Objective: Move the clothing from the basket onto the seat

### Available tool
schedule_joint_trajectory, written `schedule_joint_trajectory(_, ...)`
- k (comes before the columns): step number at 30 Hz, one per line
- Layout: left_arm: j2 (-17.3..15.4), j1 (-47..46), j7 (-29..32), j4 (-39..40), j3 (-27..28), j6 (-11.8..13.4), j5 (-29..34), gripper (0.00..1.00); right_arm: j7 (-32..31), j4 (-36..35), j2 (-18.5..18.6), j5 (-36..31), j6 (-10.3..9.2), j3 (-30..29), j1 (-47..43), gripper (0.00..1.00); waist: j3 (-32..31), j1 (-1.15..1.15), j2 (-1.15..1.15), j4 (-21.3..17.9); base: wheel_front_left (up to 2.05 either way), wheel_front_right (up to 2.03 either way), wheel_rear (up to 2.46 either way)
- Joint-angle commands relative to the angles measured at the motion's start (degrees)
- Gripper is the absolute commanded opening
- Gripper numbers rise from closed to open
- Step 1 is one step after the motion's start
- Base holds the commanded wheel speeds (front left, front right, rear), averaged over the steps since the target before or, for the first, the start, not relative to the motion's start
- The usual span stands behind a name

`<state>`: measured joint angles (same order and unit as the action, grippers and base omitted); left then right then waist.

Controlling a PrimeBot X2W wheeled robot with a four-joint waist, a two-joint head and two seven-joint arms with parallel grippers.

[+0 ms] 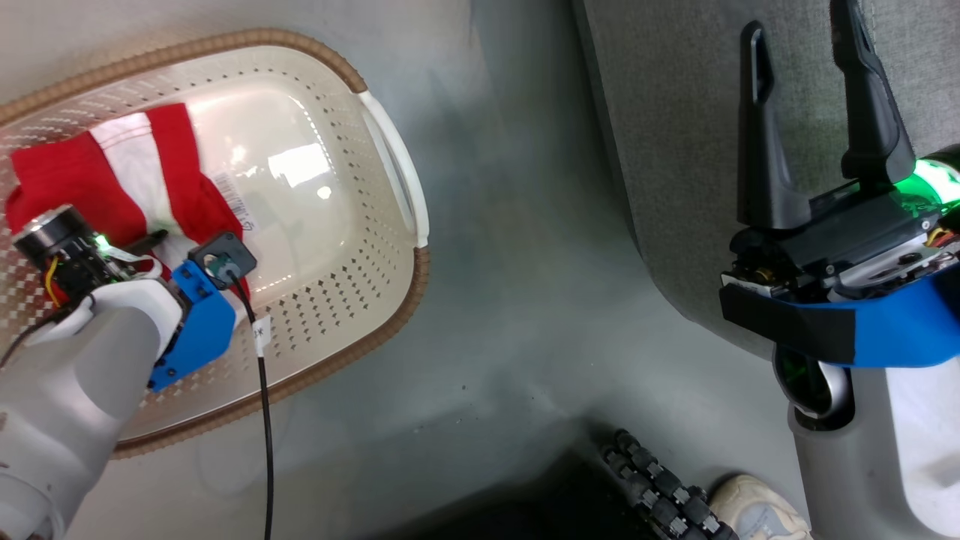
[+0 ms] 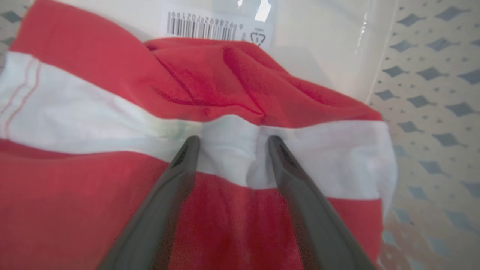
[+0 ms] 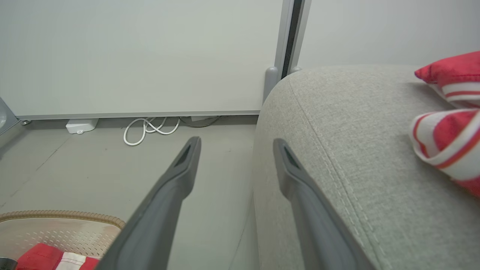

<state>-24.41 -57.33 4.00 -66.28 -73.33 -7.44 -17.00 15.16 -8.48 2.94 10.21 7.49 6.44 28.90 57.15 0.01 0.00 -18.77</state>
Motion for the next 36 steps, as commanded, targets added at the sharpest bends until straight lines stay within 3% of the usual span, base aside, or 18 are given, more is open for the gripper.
schedule_joint_trajectory(1, -0.7, -1.2, 0.3, -0.7, -0.2, 0.0, 0.5, 1.0, 0.0, -0.9, -0.1, 0.2, 0.01, -0.2, 0.3, 1.0, 1.3, -0.01, 0.0, -0.8, 0.0, 0.0, 0.0)
schedule_joint_trajectory(7, -0.9, -2.4, 1.5, -3.8, -0.2, 0.1, 0.3, 1.0, 0.0, -2.6, -0.1, 0.1, 0.01, -1.1, -0.4, 1.0, 2.5, -0.01, 0.0, -1.0, 0.0, 0.0, 0.0)
schedule_joint_trajectory(8, -0.8, -2.4, 1.7, -3.9, -0.2, 0.1, 0.5, 0.84, 0.0, -2.7, -0.1, 0.1, 0.01, -1.2, -0.4, 1.0, 2.6, -0.01, 0.0, -1.0, 0.0, 0.0, 0.0)
schedule_joint_trajectory(9, -0.6, -2.4, 1.8, -4.0, -0.2, 0.1, 0.9, 0.33, 0.0, -2.7, -0.1, 0.1, 0.01, -1.2, -0.4, 1.0, 2.6, -0.01, 0.0, -1.0, 0.0, 0.0, 0.0)
schedule_joint_trajectory(10, -0.4, -2.3, 2.0, -4.1, -0.2, 0.1, 1.2, 0.0, 0.0, -2.6, -0.1, 0.0, 0.01, -1.2, -0.4, 1.0, 2.6, -0.01, 0.0, -0.9, 0.0, 0.0, 0.0)
schedule_joint_trajectory(21, 4.2, -1.9, 0.6, -4.3, -0.2, 0.0, 0.8, 0.0, 0.0, -1.8, -0.1, -0.4, 0.01, -1.8, 0.8, 1.0, 0.1, -0.01, 0.0, 0.1, 0.0, 0.0, 0.0)
schedule_joint_trajectory(36, 10.8, -0.9, -15.7, -1.2, 1.1, 0.0, -8.0, 0.0, 0.0, 2.3, -0.1, -3.8, 0.01, -3.7, -1.6, 1.0, -13.7, -0.01, 0.0, 7.7, 0.0, 0.0, 0.0)
